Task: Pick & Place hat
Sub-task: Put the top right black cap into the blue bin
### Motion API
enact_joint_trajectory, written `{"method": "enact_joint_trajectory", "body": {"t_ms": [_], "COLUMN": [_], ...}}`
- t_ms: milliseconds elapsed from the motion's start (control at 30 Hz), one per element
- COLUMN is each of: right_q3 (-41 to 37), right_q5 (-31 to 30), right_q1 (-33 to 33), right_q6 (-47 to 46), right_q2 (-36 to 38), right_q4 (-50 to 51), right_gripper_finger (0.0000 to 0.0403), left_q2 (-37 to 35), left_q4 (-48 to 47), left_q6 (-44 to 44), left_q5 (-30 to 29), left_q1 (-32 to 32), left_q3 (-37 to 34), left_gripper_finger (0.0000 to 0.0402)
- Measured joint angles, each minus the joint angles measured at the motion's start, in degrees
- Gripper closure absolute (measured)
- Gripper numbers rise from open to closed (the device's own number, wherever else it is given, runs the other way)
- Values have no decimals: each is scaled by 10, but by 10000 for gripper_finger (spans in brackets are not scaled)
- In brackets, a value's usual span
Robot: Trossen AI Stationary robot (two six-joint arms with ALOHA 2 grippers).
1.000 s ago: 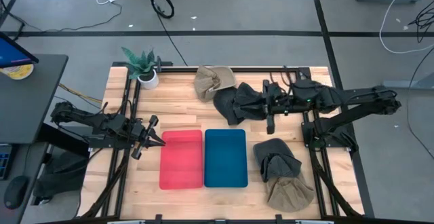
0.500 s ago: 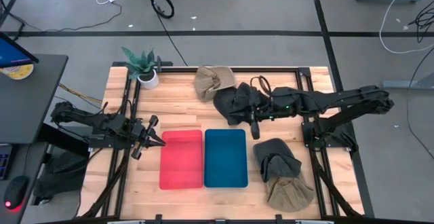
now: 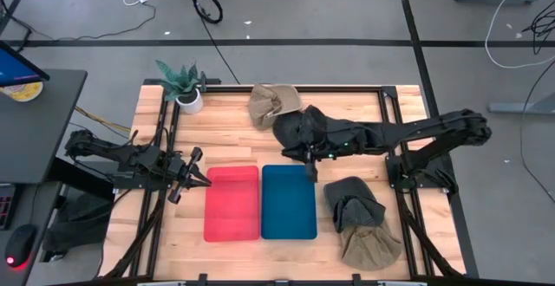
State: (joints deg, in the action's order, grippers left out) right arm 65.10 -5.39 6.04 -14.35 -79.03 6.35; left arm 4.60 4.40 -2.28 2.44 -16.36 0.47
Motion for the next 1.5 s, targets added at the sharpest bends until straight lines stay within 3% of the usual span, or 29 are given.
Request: {"method": "enact_joint_trajectory", "body": {"t_ms": [467, 800, 1500], "right_q3": [0, 0, 0], "right_q5": [-2, -136, -212], "right_q1": [-13, -54, -103], "right_q6": [28, -34, -99], "right_q2": [-50, -50, -49], "right_q4": [10, 128, 281], "right_gripper_finger": [365, 365, 365], "left_q2": [0, 0, 0], "left_q4": [0, 0, 0], "left_q6": [0, 0, 0], "left_q5": [0, 0, 0], "left_q1": [0, 0, 0], "left_q3": [0, 0, 0], "left_gripper_finger": [367, 367, 367]}}
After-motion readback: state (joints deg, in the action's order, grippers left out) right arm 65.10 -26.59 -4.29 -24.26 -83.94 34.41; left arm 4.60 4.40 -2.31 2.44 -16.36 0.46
